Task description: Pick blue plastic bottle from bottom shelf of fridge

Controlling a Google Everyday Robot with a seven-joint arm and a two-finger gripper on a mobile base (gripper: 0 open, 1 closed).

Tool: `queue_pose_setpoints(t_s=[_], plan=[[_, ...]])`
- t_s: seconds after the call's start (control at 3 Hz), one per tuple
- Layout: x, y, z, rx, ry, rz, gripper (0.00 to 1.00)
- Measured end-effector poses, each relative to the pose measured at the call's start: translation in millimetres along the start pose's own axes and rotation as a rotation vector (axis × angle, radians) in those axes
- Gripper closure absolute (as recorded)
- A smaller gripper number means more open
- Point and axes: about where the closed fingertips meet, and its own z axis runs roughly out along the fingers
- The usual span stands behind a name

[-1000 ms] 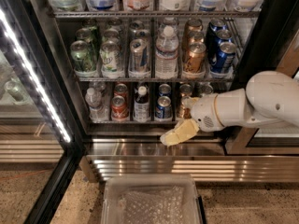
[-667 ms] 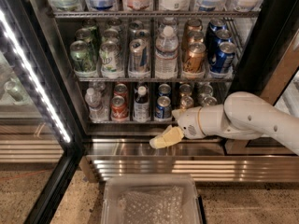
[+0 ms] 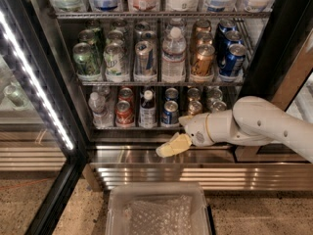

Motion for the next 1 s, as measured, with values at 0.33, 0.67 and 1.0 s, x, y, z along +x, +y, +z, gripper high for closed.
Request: queue_pose_setpoints(t_s=[0.33,0.67,1.0], plan=[[2,-2,26,-0.075,0.006,-0.008,0.0],[-4,-14,60,-0.115,0.002,-0.035,0.0],[-5,-14,63,-0.12,0.0,-0.035,0.18]])
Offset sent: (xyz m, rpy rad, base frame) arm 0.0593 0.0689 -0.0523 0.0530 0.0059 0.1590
